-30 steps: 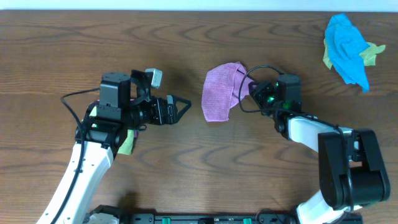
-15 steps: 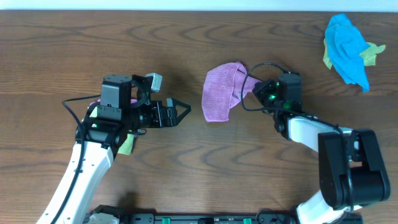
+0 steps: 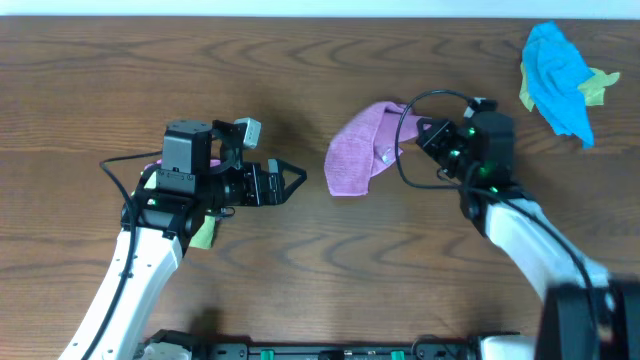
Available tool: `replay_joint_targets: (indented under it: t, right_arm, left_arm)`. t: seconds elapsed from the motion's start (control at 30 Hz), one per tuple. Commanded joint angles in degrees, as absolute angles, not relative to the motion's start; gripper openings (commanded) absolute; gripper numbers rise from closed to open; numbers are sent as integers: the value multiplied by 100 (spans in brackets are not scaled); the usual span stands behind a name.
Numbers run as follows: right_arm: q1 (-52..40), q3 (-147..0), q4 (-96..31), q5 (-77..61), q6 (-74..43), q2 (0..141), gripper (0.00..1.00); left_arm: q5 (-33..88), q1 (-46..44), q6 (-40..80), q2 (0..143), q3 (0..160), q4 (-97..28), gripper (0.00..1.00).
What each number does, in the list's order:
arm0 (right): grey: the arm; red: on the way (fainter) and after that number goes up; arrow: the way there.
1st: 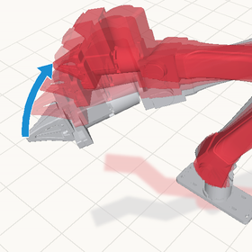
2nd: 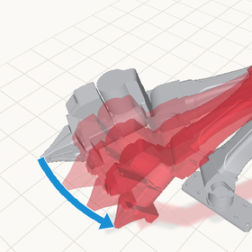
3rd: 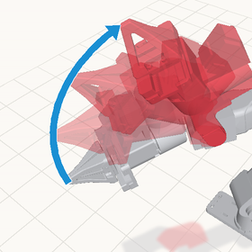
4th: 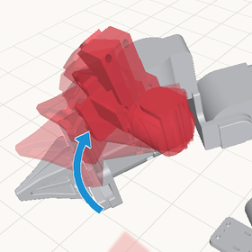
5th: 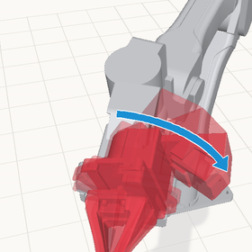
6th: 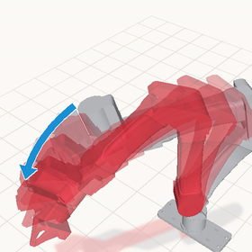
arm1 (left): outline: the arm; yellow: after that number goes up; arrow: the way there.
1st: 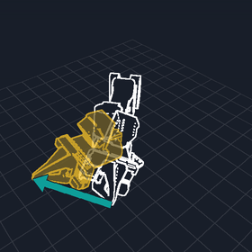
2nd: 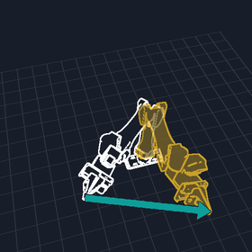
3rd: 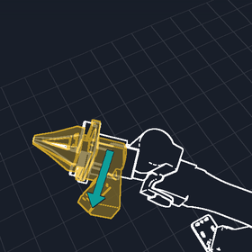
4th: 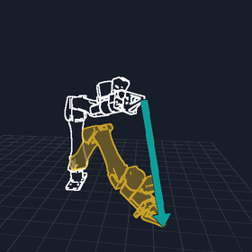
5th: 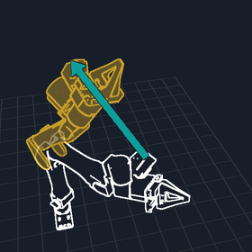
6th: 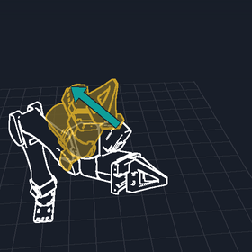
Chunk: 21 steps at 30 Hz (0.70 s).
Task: Fold the cloth
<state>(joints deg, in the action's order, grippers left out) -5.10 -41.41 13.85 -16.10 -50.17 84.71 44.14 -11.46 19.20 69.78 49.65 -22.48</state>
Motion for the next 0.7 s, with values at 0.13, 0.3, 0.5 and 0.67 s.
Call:
replay_joint_targets:
  t: [0.13,0.3,0.5,0.67]
  right_arm:
    - [-484,-4147,495,-1658,-4442,6952,1]
    - [-489,-4147,248,-1573,-4254,6534,1]
    - [-489,-4147,224,-862,-4115,6825,1]
    - [-438,-4147,69,-390,-4016,7148,2]
  left_arm:
    - [4289,-1166,1780,6987,5063,-2279,95]
    - [4287,-1166,1778,6987,5063,-2357,95]
    - [4160,-1166,1778,6987,5063,-2373,95]
    - [4038,-1166,1778,6987,5063,-2379,96]
